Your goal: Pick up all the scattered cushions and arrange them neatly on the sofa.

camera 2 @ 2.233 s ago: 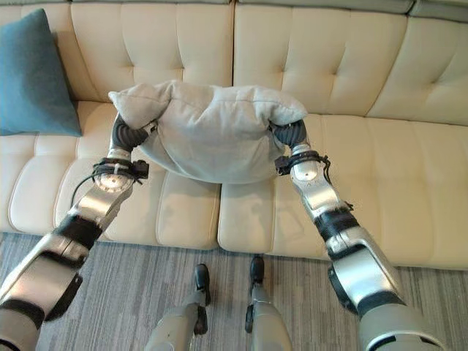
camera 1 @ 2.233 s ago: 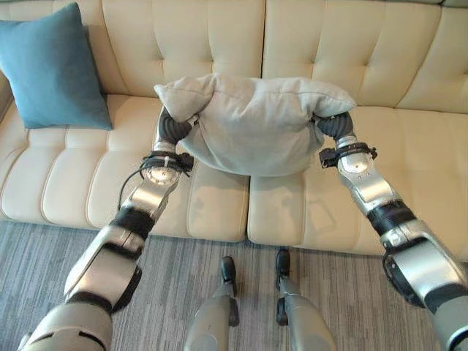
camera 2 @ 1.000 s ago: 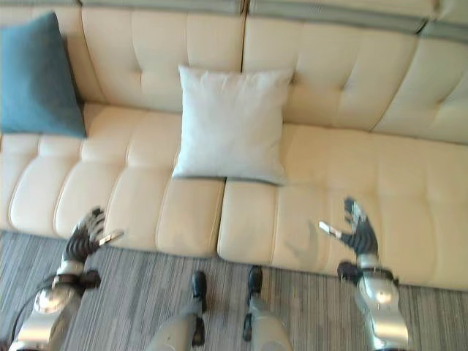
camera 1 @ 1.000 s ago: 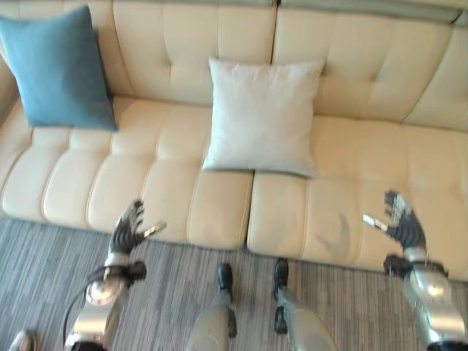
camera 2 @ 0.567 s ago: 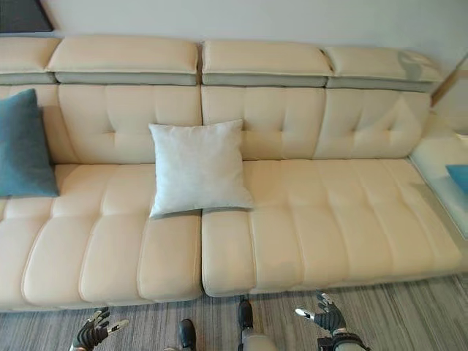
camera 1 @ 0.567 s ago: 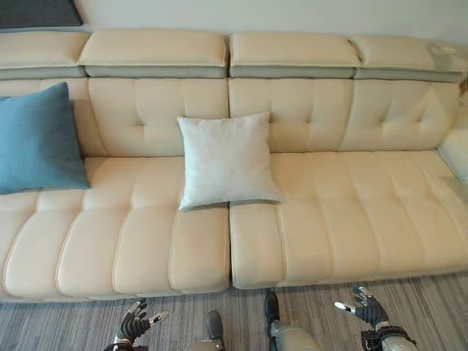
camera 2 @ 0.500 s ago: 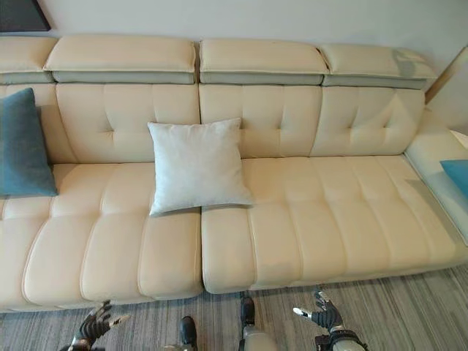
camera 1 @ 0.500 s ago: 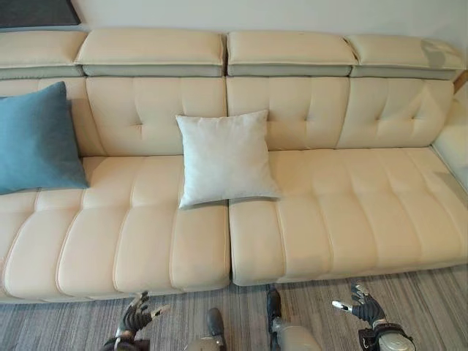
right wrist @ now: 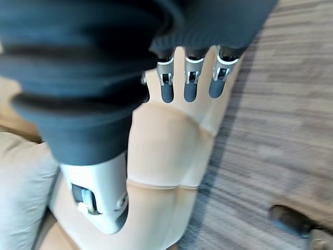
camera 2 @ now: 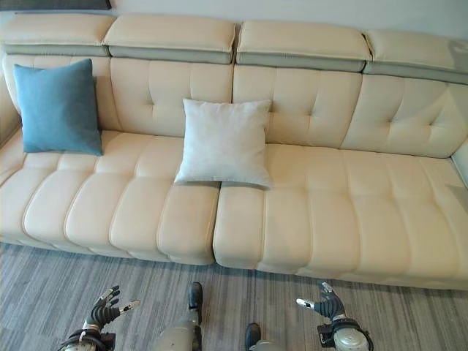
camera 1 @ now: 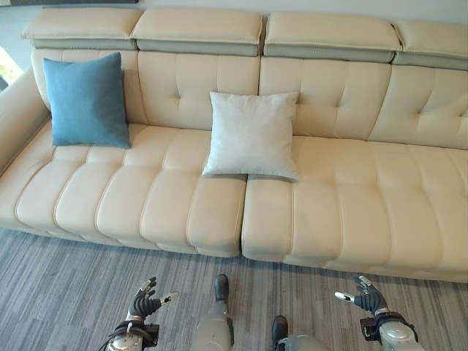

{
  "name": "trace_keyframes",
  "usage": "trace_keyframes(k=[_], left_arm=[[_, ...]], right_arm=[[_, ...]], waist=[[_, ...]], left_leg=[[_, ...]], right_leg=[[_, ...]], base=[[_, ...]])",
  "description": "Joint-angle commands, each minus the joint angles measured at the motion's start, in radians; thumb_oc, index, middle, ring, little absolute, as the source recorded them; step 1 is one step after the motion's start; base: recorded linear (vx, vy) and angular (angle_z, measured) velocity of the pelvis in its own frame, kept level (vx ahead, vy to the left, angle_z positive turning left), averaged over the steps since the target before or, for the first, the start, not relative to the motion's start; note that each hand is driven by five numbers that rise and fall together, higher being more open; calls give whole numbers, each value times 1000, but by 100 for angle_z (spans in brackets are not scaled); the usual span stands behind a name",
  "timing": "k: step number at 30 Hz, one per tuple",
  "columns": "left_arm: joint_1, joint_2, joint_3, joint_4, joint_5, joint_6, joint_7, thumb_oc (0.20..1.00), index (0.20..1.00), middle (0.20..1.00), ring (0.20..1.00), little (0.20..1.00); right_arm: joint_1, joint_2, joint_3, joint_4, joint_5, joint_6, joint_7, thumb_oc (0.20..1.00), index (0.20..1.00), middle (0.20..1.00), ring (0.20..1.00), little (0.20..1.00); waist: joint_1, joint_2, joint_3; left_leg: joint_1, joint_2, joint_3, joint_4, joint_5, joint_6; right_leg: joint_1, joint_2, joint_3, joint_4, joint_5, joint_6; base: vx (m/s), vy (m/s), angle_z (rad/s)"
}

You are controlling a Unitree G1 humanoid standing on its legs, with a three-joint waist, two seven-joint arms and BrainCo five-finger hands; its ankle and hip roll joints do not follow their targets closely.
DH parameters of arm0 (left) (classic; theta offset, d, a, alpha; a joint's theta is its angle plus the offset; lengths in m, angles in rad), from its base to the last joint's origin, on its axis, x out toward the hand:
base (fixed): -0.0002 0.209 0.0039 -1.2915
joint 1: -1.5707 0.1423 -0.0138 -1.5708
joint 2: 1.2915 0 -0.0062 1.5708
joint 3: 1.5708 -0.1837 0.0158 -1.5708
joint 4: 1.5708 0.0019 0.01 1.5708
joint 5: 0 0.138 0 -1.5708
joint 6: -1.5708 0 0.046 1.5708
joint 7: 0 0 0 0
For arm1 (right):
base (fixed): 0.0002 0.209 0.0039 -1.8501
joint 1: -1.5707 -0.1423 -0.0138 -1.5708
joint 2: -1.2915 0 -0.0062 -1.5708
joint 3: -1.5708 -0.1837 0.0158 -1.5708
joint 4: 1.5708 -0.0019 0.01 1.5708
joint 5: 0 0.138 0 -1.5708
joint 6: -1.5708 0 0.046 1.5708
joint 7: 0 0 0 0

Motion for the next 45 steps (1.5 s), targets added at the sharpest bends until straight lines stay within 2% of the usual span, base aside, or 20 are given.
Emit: trace_keyframes(k=[1, 4, 12, 16, 17, 18, 20, 24, 26, 28, 29, 31, 33, 34, 36, 39, 41, 42, 43, 45], left_arm=[[-22, 23, -11, -34, 14, -34, -1, 1000, 1000, 1000, 1000, 1000], [-11, 9, -15, -43, 3, -31, 3, 1000, 1000, 1000, 1000, 1000], [-16, 14, -48, -30, 29, -13, -13, 1000, 1000, 1000, 1000, 1000], [-23, 27, -52, -49, 51, -2, -15, 1000, 1000, 1000, 1000, 1000], [-27, 33, -52, -62, 53, -3, -12, 1000, 1000, 1000, 1000, 1000], [-35, 42, -51, -75, 56, -5, -9, 1000, 1000, 1000, 1000, 1000], [-40, 60, -52, -104, 67, -1, -10, 1000, 1000, 1000, 1000, 1000], [-28, 67, -38, -123, 78, 3, -15, 1000, 1000, 1000, 1000, 1000], [-25, 64, -42, -126, 81, 7, -22, 1000, 1000, 1000, 1000, 1000], [-35, 52, -53, -122, 83, 11, -34, 1000, 1000, 1000, 1000, 1000], [-39, 47, -65, -123, 88, 10, -36, 1000, 1000, 1000, 1000, 1000], [-51, 39, -86, -137, 96, 11, -46, 1000, 1000, 1000, 1000, 1000], [-54, 32, -106, -156, 97, 10, -49, 1000, 1000, 1000, 1000, 1000], [-60, 25, -115, -156, 92, 9, -41, 1000, 1000, 1000, 1000, 1000], [-63, 13, -129, -155, 85, 10, -39, 1000, 1000, 1000, 1000, 1000], [-48, 15, -135, -165, 97, 10, -46, 1000, 1000, 1000, 1000, 1000], [-34, 19, -129, -169, 107, 15, -48, 1000, 1000, 1000, 1000, 1000], [-34, 19, -129, -169, 107, 15, -48, 1000, 1000, 1000, 1000, 1000], [-32, 18, -124, -164, 111, 20, -45, 1000, 1000, 1000, 1000, 1000], [-35, 17, -121, -163, 108, 23, -43, 1000, 1000, 1000, 1000, 1000]], right_arm=[[-27, -19, -1, -63, 10, -24, -4, 1000, 1000, 1000, 1000, 1000], [-27, -15, 3, -54, 0, -24, -10, 1000, 1000, 1000, 1000, 1000], [-25, 7, 2, -39, 5, -11, -14, 1000, 1000, 1000, 1000, 1000], [-46, 28, -3, -47, 26, -9, -17, 1000, 1000, 1000, 1000, 1000], [-56, 33, -2, -54, 29, -9, -19, 1000, 1000, 1000, 1000, 1000], [-65, 38, -3, -60, 33, -12, -24, 1000, 1000, 1000, 1000, 1000], [-65, 46, -4, -77, 34, -13, -30, 1000, 1000, 1000, 1000, 1000], [-67, 47, 1, -101, 20, -9, -33, 1000, 1000, 1000, 1000, 1000], [-59, 43, 0, -117, 15, -5, -31, 1000, 1000, 1000, 1000, 1000], [-41, 37, -12, -136, 19, -4, -32, 1000, 1000, 1000, 1000, 1000], [-28, 31, -13, -151, 20, -3, -32, 1000, 1000, 1000, 1000, 1000], [-16, 14, -13, -161, 14, -6, -31, 1000, 1000, 1000, 1000, 1000], [-7, -13, -12, -172, 8, -3, -36, 1000, 1000, 1000, 1000, 1000], [-12, -20, -11, -166, 12, 1, -39, 1000, 1000, 1000, 1000, 1000], [-13, -22, -14, -175, 22, 4, -41, 1000, 1000, 1000, 1000, 1000], [-4, -18, -18, -171, 30, -7, -42, 1000, 1000, 1000, 1000, 1000], [-8, -17, -10, -161, 28, -8, -50, 1000, 1000, 1000, 1000, 1000], [-8, -17, -10, -161, 28, -8, -50, 1000, 1000, 1000, 1000, 1000], [-18, -13, 1, -149, 22, -8, -58, 1000, 1000, 1000, 1000, 1000], [-30, -8, 9, -141, 19, -8, -60, 1000, 1000, 1000, 1000, 1000]], waist=[[-35, -35, -2], [-39, -24, -19], [-74, -20, -47], [-106, -22, -19], [-105, -26, -16], [-100, -26, -8], [-87, -17, -10], [-66, -4, -31], [-71, -9, -41], [-99, -7, -45], [-109, -4, -41], [-129, 2, -32], [-121, 6, -9], [-112, 5, 5], [-85, -9, 16], [-55, -28, 21], [-27, -16, 27], [-27, -16, 27], [3, -10, 32], [28, -9, 29]], left_leg=[[98, -67, -83, 54, -85, 13], [138, -73, -122, -4, -90, 23], [223, -66, -38, -79, -101, 57], [234, -54, 67, -54, -135, 84], [236, -45, 102, -51, -138, 86], [248, -30, 143, -47, -146, 85], [269, 4, 217, -66, -137, 77], [330, 55, 359, -72, -152, 57], [352, 61, 409, -54, -166, 52], [361, 80, 424, -13, -180, 43], [354, 104, 428, 50, -190, 35], [337, 163, 437, 180, -151, 10], [286, 209, 362, 357, -105, 3], [239, 195, 292, 417, -89, 2], [119, 68, 142, 406, -156, 43], [12, 8, 115, 276, -127, 71], [-36, -20, 87, 145, -25, 57], [-35, -20, 88, 144, -25, 57], [-84, -48, 46, 18, 30, 42], [-123, -60, 10, -72, 65, 35]], right_leg=[[15, 9, 52, -92, 51, 93], [15, 22, 71, -116, 61, 103], [12, 28, 145, -113, 89, 127], [-60, 52, 223, -38, 104, 156], [-80, 48, 209, -22, 109, 162], [-98, 29, 145, -2, 107, 163], [-104, -39, -50, 7, 90, 146], [-59, -144, -348, 38, 68, 148], [-41, -148, -349, 18, 71, 149], [-54, -134, -291, 22, 60, 148], [-47, -118, -265, 11, 50, 136], [-19, -81, -235, -9, 27, 107], [18, -34, -189, -28, 1, 69], [30, -17, -163, -32, -7, 51], [63, 4, -108, -58, -14, 49], [95, 5, -87, -72, -26, 57], [128, 38, -63, -70, -50, 54], [129, 37, -63, -70, -50, 54], [175, 66, -27, -76, -77, 54], [215, 85, 20, -84, -102, 56]], base=[[-82, 42, -3], [1, 58, -39], [4, 90, -43], [-93, 93, -95], [-90, 16, -184], [-88, -19, -240], [-24, -44, -172], [46, -89, -150], [126, -150, -197], [216, -212, -128], [234, -252, -65], [267, -322, -52], [276, -299, -54], [235, -182, -59], [248, -114, -70], [248, -44, -86], [300, -16, -38], [420, 7, -17], [450, 18, -38], [540, 68, -74]])
